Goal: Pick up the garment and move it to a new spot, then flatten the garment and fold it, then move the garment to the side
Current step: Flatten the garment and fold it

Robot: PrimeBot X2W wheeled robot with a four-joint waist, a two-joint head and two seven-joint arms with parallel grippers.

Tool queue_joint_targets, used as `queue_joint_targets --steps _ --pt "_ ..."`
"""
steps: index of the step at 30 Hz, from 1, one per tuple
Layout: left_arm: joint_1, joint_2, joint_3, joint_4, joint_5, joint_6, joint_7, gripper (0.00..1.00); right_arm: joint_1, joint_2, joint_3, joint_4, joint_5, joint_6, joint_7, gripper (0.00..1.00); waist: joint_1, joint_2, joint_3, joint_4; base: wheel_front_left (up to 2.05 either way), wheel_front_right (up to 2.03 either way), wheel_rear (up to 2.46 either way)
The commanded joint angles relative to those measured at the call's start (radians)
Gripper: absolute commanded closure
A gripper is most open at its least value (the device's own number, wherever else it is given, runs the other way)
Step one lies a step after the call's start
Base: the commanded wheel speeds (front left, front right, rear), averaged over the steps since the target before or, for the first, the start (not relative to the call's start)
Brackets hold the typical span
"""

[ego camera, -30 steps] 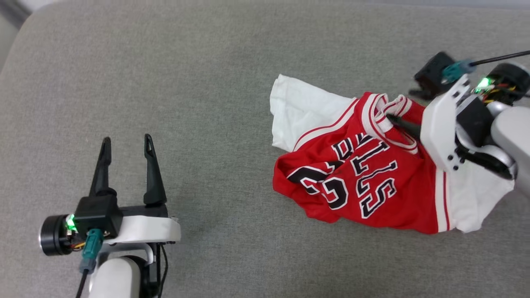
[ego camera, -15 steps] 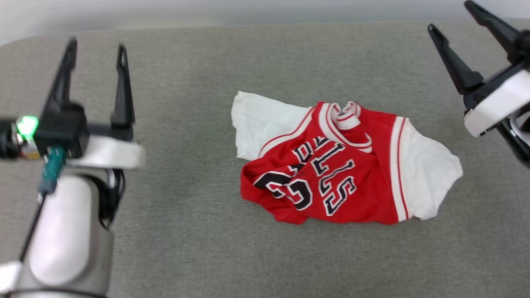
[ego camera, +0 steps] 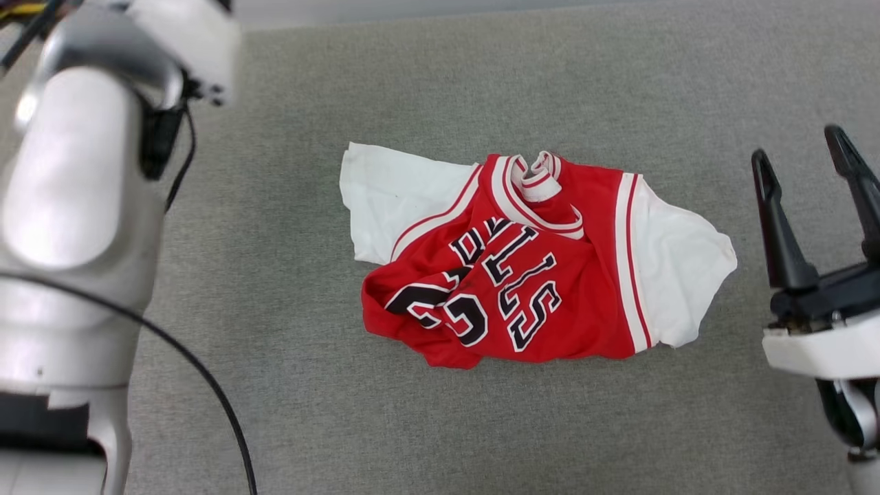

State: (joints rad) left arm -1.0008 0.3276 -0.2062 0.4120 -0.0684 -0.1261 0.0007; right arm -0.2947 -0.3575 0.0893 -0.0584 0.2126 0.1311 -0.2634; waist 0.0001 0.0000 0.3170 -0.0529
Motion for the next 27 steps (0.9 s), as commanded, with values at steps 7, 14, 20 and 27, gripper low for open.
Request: queue_joint_targets --steps 7,14,20,27 --pt "-0.226 0.057 -0.396 0.142 -0.342 -0.002 0.357 0.00 0.096 0.065 -0.035 -0.081 -0.032 -0.001 -0.001 0.00 -0.0001 0.0000 0.061 -0.039 0.00 0.00 0.00" --pt "-0.360 0.149 -0.672 0.137 -0.676 -0.002 0.717 0.00 0.052 0.080 -0.013 -0.112 -0.041 -0.001 -0.002 0.00 -0.0001 0.0000 0.133 -0.093 0.00 0.00 0.00" --pt "-0.417 0.202 -0.822 0.149 -0.817 -0.003 0.914 0.00 0.019 0.090 -0.002 -0.118 -0.042 -0.001 -0.002 0.00 -0.0001 0.0000 0.190 -0.128 0.00 0.00 0.00" --pt "-0.406 0.239 -0.970 0.171 -0.887 -0.003 1.025 0.00 -0.008 0.098 0.011 -0.120 -0.036 -0.001 -0.002 0.00 -0.0001 0.0000 0.234 -0.156 0.00 0.00 0.00"
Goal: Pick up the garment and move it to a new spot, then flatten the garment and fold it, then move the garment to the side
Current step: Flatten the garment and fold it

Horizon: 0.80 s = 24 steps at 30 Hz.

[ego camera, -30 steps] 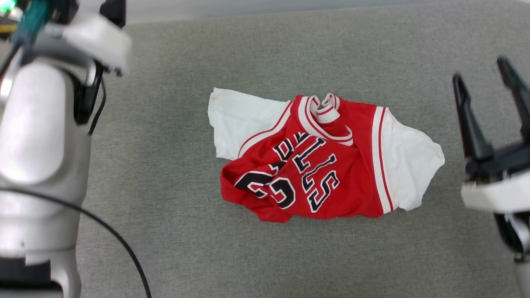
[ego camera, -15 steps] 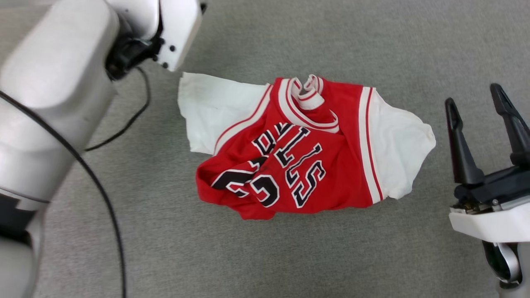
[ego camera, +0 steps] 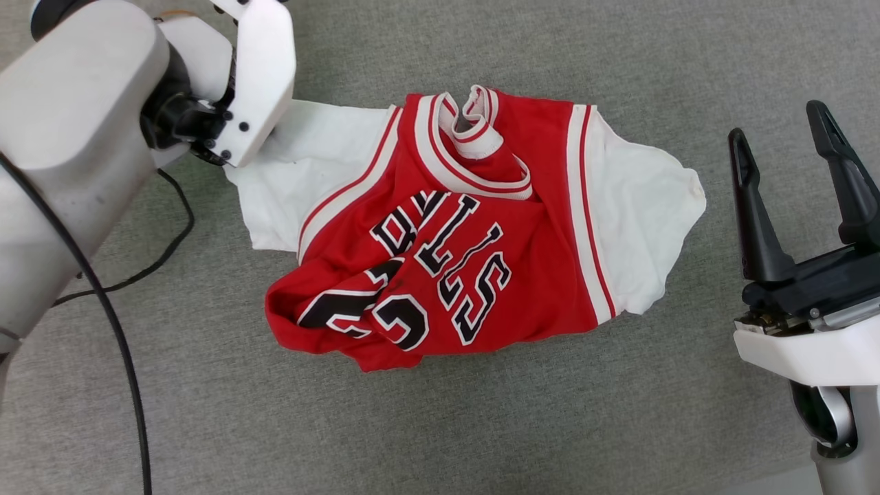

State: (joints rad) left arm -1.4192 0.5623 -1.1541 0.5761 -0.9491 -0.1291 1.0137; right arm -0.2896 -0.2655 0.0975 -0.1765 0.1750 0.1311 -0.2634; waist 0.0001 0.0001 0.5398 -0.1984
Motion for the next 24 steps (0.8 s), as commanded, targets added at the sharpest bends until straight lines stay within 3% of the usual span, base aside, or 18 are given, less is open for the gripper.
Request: queue_joint_targets --steps 1,5,6,7,13,18,24 --pt "0.022 0.006 -0.040 0.012 -0.015 0.000 0.017 0.00 -0.017 0.006 0.004 0.001 0.002 -0.001 -0.002 0.00 -0.0001 -0.0001 0.014 -0.013 0.00 0.00 0.00" --pt "0.063 0.006 -0.085 0.016 -0.054 0.000 0.026 0.00 -0.022 0.004 0.002 0.011 0.006 -0.001 -0.002 0.00 -0.0001 -0.0001 0.017 -0.016 0.00 0.00 0.00" --pt "0.066 0.006 -0.092 0.009 -0.058 0.000 0.020 0.83 -0.025 0.002 -0.001 0.013 0.007 -0.001 -0.002 0.00 -0.0001 -0.0001 0.014 -0.015 0.00 0.00 0.00" --pt "0.067 0.007 -0.097 0.003 -0.063 -0.001 0.012 1.00 -0.026 -0.001 -0.006 0.015 0.006 -0.001 -0.002 0.00 -0.0001 -0.0001 0.010 -0.011 0.00 0.00 0.00" --pt "0.027 0.027 -0.096 -0.032 -0.063 0.000 -0.140 1.00 -0.043 -0.033 -0.052 0.025 0.000 -0.001 -0.002 0.00 -0.0001 -0.0001 -0.043 0.030 0.00 0.00 0.00" --pt "0.019 0.067 -0.108 -0.090 -0.064 0.000 -0.266 1.00 -0.093 -0.109 -0.117 0.011 -0.010 -0.001 0.007 0.00 -0.0001 -0.0001 -0.105 0.076 0.00 0.00 0.00" --pt "0.033 0.116 -0.120 -0.186 -0.066 0.000 -0.320 1.00 -0.180 -0.282 -0.056 0.035 0.059 -0.001 0.222 0.00 -0.0001 -0.0001 -0.159 0.135 0.00 0.00 0.00"
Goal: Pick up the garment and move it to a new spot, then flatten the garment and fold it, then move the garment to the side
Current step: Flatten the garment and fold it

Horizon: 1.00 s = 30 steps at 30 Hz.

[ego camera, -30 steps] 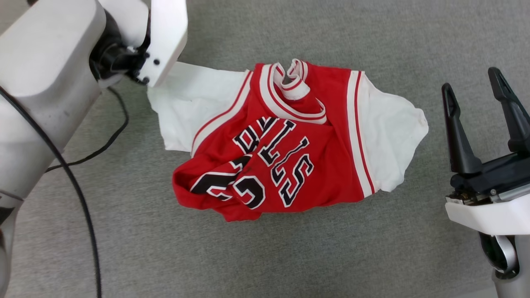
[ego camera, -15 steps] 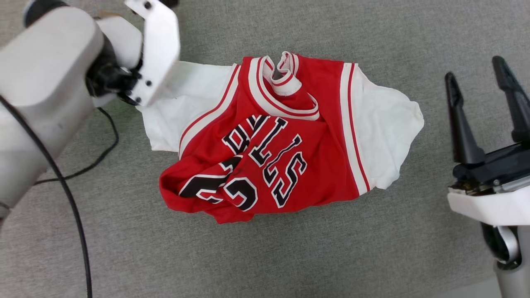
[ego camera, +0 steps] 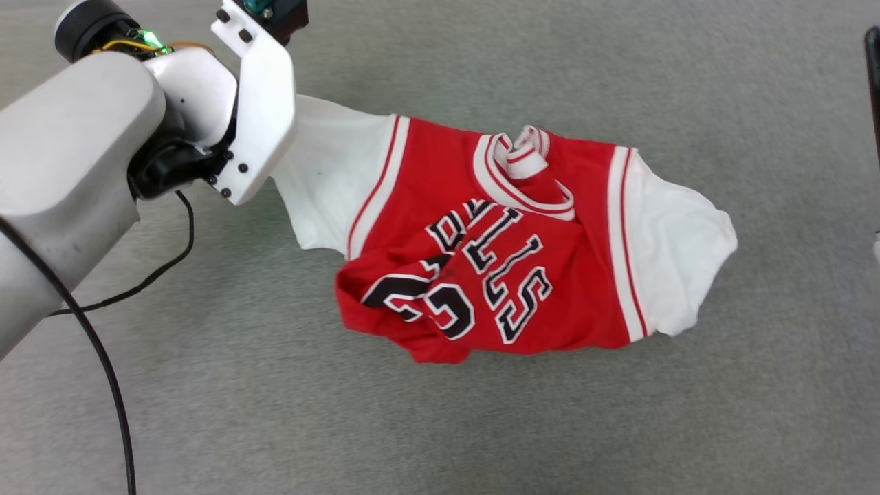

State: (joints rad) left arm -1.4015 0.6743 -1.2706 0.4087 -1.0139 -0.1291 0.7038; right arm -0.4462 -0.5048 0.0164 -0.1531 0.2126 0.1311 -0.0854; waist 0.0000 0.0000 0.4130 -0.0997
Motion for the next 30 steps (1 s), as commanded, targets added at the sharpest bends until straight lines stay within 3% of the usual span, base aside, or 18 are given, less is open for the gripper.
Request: queue_joint_targets --steps 1,2,6,7,9,13,16,19,24,30 --pt "0.017 0.010 -0.004 -0.034 0.000 0.000 -0.018 1.00 -0.045 -0.079 0.049 0.018 0.038 -0.001 0.088 0.00 0.0000 0.0000 -0.038 0.046 0.00 0.00 0.00" --pt "0.017 0.010 -0.004 -0.034 0.000 0.000 -0.018 1.00 -0.045 -0.079 0.049 0.018 0.038 -0.001 0.088 0.00 0.0000 0.0000 -0.038 0.046 0.00 0.00 0.00" --pt "0.034 0.024 -0.007 -0.090 0.009 0.000 -0.040 1.00 -0.131 -0.225 0.184 0.054 0.163 -0.001 0.298 0.00 0.0000 0.0000 -0.051 0.077 0.00 0.00 0.00" --pt "0.039 0.023 -0.007 -0.112 0.010 0.000 -0.053 1.00 -0.163 -0.290 0.276 0.068 0.246 -0.001 0.437 0.00 0.0000 0.0000 -0.053 0.088 0.00 0.00 0.00" --pt "0.044 0.019 -0.008 -0.125 0.012 0.000 -0.060 1.00 -0.202 -0.358 0.374 0.072 0.360 -0.001 0.604 0.00 0.0000 0.0000 -0.052 0.098 0.00 0.00 0.00" --pt "0.031 0.007 -0.009 -0.137 0.012 0.000 -0.073 1.00 -0.301 -0.442 0.508 0.088 0.538 -0.001 0.873 0.00 0.0000 0.0000 -0.034 0.116 0.00 0.00 0.00" --pt "0.016 0.004 -0.008 -0.134 0.017 0.000 -0.082 1.00 -0.348 -0.434 0.564 0.176 0.625 -0.001 1.044 0.00 0.0000 0.0000 -0.016 0.121 0.00 0.00 0.00" --pt "0.004 -0.004 -0.009 -0.126 0.018 0.000 -0.092 1.00 -0.399 -0.397 0.628 0.237 0.625 -0.001 1.121 0.00 0.0000 0.0000 0.003 0.128 0.00 0.00 0.00" --pt "-0.005 -0.024 -0.009 -0.110 0.017 0.000 -0.100 1.00 -0.430 -0.296 0.688 0.360 0.634 -0.001 1.105 0.00 0.0000 0.0000 0.032 0.134 0.00 0.00 0.00" --pt "-0.019 -0.034 -0.010 -0.101 0.011 0.000 -0.110 1.00 -0.398 -0.267 0.830 0.450 0.638 -0.001 1.081 0.00 0.0000 0.0000 0.055 0.140 0.00 0.00 0.00"
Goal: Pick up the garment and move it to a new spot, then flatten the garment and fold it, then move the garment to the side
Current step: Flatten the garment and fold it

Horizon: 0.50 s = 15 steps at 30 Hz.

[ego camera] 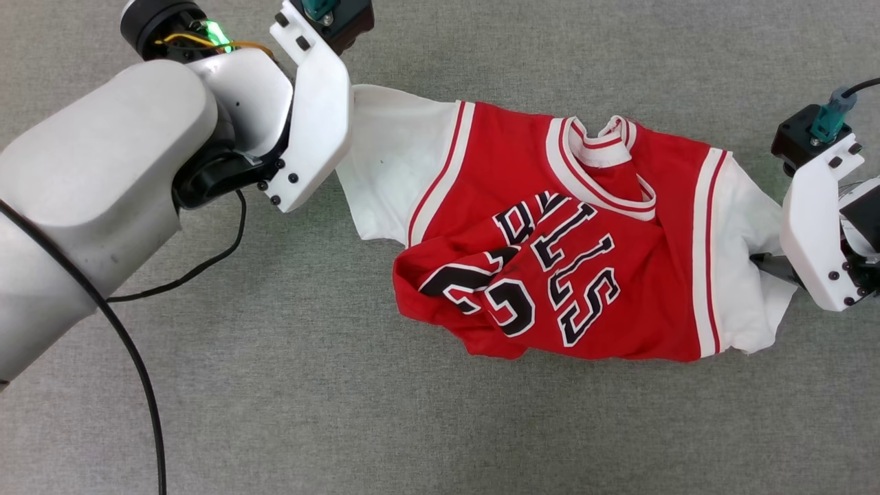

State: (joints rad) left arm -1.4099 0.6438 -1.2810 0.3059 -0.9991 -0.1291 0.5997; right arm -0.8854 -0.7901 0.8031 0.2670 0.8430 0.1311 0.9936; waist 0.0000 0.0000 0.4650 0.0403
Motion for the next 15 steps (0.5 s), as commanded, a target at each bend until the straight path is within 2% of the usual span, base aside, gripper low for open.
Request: queue_joint_targets --steps 1,4,5,6,10,15 --pt "-0.011 -0.001 0.001 0.002 -0.005 0.000 -0.006 1.00 0.049 0.018 0.062 0.041 0.017 -0.001 -0.003 0.00 0.0000 0.0000 0.005 0.000 0.00 0.00 0.00" --pt "-0.008 0.008 0.001 0.008 -0.003 0.000 -0.010 1.00 0.054 0.011 0.107 0.052 0.035 -0.001 -0.035 0.00 0.0000 0.0000 0.006 -0.005 0.00 0.00 0.00" --pt "-0.004 0.009 0.001 0.010 -0.006 0.000 -0.015 1.00 0.049 0.010 0.108 0.054 0.047 -0.001 -0.062 0.76 0.0000 0.0000 0.005 -0.007 0.00 0.00 0.00" --pt "0.001 0.011 0.001 0.011 -0.007 0.000 -0.019 1.00 0.038 0.011 0.106 0.056 0.054 -0.001 -0.086 1.00 0.0000 0.0000 0.001 -0.010 0.00 0.00 0.00" --pt "0.023 0.021 0.001 0.020 -0.020 0.000 -0.049 1.00 -0.017 0.002 0.090 0.050 0.076 -0.001 -0.196 1.00 0.0000 0.0000 -0.035 -0.016 0.00 0.00 0.00" --pt "0.023 0.048 0.001 0.007 -0.035 0.000 -0.125 1.00 -0.067 -0.059 0.102 -0.005 0.077 -0.001 -0.315 1.00 0.0000 0.0000 -0.110 -0.020 0.00 0.00 0.00"
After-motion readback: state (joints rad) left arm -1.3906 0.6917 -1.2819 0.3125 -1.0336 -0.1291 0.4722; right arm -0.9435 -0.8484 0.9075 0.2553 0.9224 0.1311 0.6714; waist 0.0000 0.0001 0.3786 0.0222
